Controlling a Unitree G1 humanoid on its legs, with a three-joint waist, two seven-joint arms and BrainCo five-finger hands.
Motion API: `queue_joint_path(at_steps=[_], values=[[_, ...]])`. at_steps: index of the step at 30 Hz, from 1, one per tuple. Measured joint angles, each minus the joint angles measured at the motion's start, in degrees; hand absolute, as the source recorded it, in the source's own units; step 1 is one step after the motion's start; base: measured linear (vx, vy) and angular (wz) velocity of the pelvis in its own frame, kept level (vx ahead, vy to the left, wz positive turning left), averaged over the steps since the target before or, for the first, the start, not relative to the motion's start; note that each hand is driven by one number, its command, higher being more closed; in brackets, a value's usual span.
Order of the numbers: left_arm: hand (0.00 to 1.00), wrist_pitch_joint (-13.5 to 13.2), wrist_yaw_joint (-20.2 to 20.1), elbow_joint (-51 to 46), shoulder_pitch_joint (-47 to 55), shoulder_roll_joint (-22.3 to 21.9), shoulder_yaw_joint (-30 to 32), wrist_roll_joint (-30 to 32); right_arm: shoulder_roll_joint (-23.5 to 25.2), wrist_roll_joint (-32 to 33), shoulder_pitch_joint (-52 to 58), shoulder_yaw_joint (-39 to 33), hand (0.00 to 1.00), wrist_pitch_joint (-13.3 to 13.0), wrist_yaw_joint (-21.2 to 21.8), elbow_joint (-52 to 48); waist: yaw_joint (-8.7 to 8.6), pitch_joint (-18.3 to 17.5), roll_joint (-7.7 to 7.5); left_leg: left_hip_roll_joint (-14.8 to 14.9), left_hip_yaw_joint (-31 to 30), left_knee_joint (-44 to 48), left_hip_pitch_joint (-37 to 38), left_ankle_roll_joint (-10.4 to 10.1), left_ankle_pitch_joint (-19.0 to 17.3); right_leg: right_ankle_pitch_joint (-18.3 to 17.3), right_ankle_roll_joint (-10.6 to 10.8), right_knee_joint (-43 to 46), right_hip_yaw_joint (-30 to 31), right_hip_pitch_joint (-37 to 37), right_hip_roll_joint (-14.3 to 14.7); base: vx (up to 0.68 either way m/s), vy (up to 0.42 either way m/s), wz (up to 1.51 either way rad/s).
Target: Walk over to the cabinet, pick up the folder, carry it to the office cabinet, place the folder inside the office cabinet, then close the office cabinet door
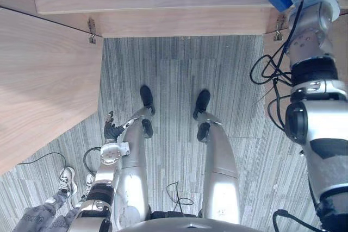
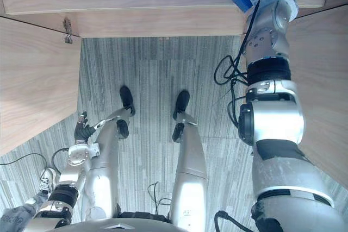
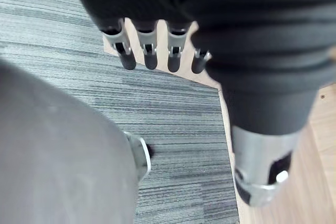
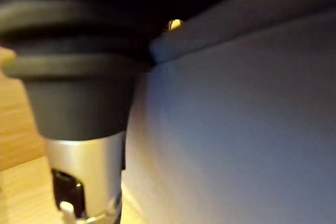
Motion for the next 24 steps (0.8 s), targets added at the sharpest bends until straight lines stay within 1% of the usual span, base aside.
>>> queue_joint_path(at_steps=[6, 8, 11, 14, 17, 19, 20, 22, 23, 24], values=[[0.0, 0.36, 0.01, -0.01, -0.68, -0.73, 0.41, -0.01, 3.86, 2.92, 3.36, -5.59, 0.0, -2.48, -0.22, -4.67, 0.01, 0.0, 0.0, 0.38, -0.1, 0.97, 0.14, 0.04, -0.41, 0.05, 0.02, 0.1, 0.05, 0.47, 0.3, 0.0, -0.025, -0.02], [0.0, 0.45, 0.04, 0.05, -0.69, -1.07, 0.51, -0.01, 4.57, 3.51, 3.59, -5.68, 0.0, -3.14, -0.78, -4.67, 0.0, 0.0, 0.0, 0.4, -0.09, 1.03, 0.58, 0.08, -0.51, 0.08, 0.07, -0.06, 0.07, 0.99, 0.34, 0.0, -0.011, -0.02], [0.0, 0.46, 0.14, 0.06, -0.71, -1.71, 0.55, -0.02, 6.64, 4.63, 4.5, -7.63, 0.0, -3.41, -1.67, -7.19, 0.09, -0.01, 0.01, 0.73, -0.06, 1.03, 1.24, 0.06, -0.62, 0.34, 0.02, -0.88, 0.06, 1.97, 0.74, 0.0, -0.016, -0.04], [0.0, 0.53, 0.21, 0.14, -1.1, -1.78, 0.55, 0.0, 6.71, 4.54, 5.42, -7.65, 0.0, -3.5, -1.69, -8.79, 0.1, -0.01, 0.02, 0.78, -0.02, 1.04, 1.28, 0.06, -0.61, 0.44, -0.01, -0.91, 0.08, 1.97, 0.78, 0.0, -0.011, -0.02], [0.0, 0.59, 0.29, 0.21, -1.12, -1.77, 0.56, 0.01, 6.1, 4.21, 5.43, -7.29, 0.0, -2.85, -1.55, -8.71, -0.13, -0.01, 0.02, 0.87, 0.15, 1.02, 1.45, 0.05, -0.62, 0.53, -0.02, -1.01, 0.22, 2.01, 0.88, 0.0, -0.02, -0.02], [0.0, 0.58, 0.29, 0.21, -1.12, -1.77, 0.59, 0.02, 5.13, -0.41, 5.43, -6.65, 0.0, -0.5, -1.21, -8.43, -0.23, -0.01, 0.02, 0.99, 0.28, 0.93, 1.64, 0.06, -0.61, 0.78, -0.03, -1.35, 0.26, 2.19, 0.98, 0.0, -0.027, -0.04], [0.0, 0.58, 0.29, 0.24, -1.12, -1.78, 0.59, 0.02, 4.56, -1.53, 5.42, -5.86, 0.0, 0.17, -1.13, -8.14, -0.22, -0.01, 0.02, 1.02, 0.33, 0.9, 1.76, 0.06, -0.61, 0.86, -0.01, -1.49, 0.29, 2.3, 1.03, 0.0, -0.023, -0.04], [0.0, 0.57, 0.29, 0.82, -1.11, -1.81, 0.73, 0.04, 2.57, -5.33, 4.65, -3.51, 0.0, 2.54, -0.6, -4.95, -0.3, -0.01, 0.02, 1.18, 0.26, 0.84, 2.26, 0.09, -0.65, 1.13, 0.04, -2.33, 0.15, 3.25, 1.26, 0.0, -0.02, -0.04], [0.0, 0.57, 0.28, 0.87, -1.11, -1.85, 0.89, 0.06, 2.04, -7.1, 4.35, -3.13, 0.0, 3.24, -0.36, -4.08, -0.29, -0.01, 0.02, 1.26, 0.17, 0.82, 2.32, 0.09, -0.65, 1.3, 0.08, -2.68, 0.03, 3.52, 1.38, 0.0, -0.017, -0.04], [0.0, 0.57, 0.28, 0.95, -1.11, -1.85, 1.13, 0.07, 1.07, -10.24, 4.21, -2.66, 0.0, 4.36, -0.23, -3.57, -0.28, -0.01, 0.02, 1.4, -0.05, 0.75, 2.33, 0.09, -0.65, 1.62, 0.06, -3.39, -0.23, 3.96, 1.62, 0.0, -0.011, -0.03]])
